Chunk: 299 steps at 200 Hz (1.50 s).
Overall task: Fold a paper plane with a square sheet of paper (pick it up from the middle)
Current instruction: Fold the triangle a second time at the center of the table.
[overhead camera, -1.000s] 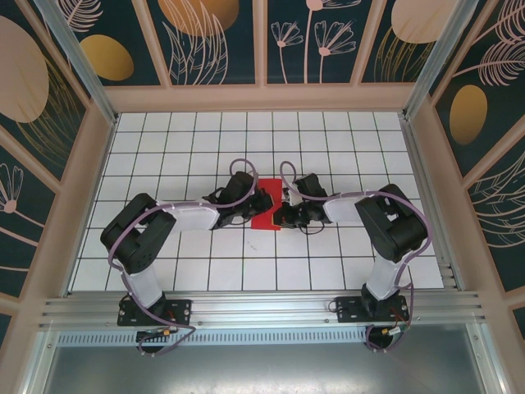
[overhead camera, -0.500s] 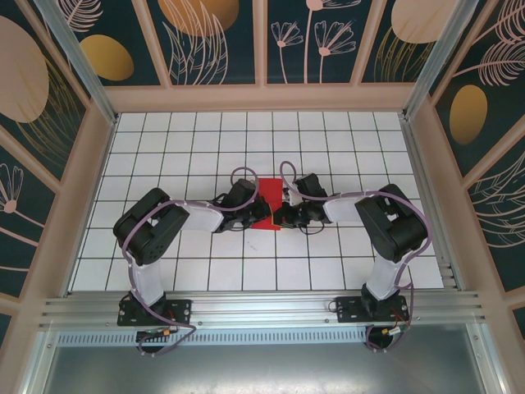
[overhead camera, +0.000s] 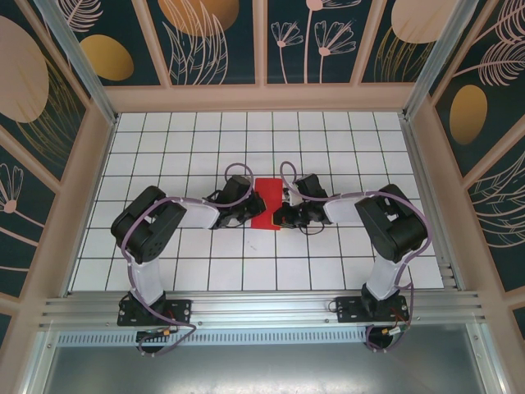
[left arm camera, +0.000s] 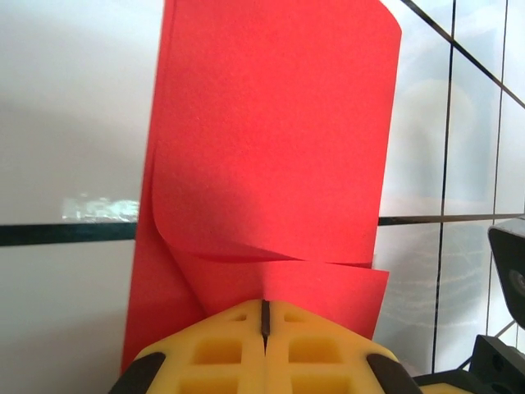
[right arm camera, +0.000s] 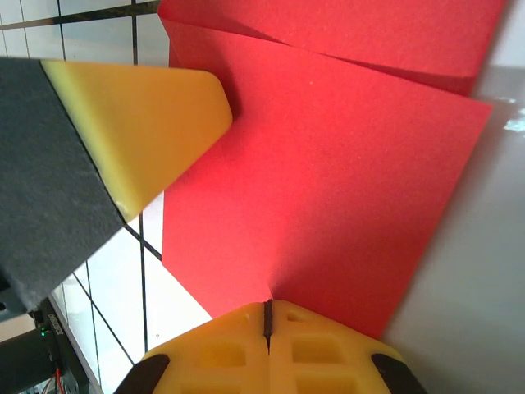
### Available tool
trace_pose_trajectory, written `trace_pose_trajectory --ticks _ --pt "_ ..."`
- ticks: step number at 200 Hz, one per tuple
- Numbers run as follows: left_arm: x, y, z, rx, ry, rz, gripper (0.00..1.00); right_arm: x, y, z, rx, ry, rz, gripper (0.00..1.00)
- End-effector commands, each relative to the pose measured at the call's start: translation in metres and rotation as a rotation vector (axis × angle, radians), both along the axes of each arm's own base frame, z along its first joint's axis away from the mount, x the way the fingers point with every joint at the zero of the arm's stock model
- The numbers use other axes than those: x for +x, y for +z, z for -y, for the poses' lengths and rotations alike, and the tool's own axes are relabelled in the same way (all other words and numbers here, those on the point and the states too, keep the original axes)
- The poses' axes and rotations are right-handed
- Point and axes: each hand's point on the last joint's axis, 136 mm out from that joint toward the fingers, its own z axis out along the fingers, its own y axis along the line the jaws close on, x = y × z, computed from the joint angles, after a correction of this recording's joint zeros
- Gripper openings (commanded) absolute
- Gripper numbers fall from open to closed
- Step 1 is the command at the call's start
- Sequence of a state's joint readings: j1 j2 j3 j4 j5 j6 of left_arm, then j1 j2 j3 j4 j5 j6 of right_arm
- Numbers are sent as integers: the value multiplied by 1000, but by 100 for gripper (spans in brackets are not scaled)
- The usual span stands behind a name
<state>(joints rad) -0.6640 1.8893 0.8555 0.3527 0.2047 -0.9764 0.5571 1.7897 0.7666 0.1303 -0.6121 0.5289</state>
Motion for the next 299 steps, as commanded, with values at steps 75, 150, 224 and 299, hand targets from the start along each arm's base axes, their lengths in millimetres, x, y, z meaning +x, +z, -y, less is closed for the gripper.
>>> trace_pose_trajectory --ticks 75,150,224,299 --pt "30 -16 -35 124 90 24 9 -29 -43 32 -160 -11 -108 0" --pt "42 -13 -44 161 113 36 9 -30 -44 32 -161 -13 -108 0" --pt "53 -12 -46 156 114 44 11 -33 -47 33 -162 -12 -116 0" --pt "67 29 -42 134 103 120 15 -30 -47 31 -159 -6 -112 0"
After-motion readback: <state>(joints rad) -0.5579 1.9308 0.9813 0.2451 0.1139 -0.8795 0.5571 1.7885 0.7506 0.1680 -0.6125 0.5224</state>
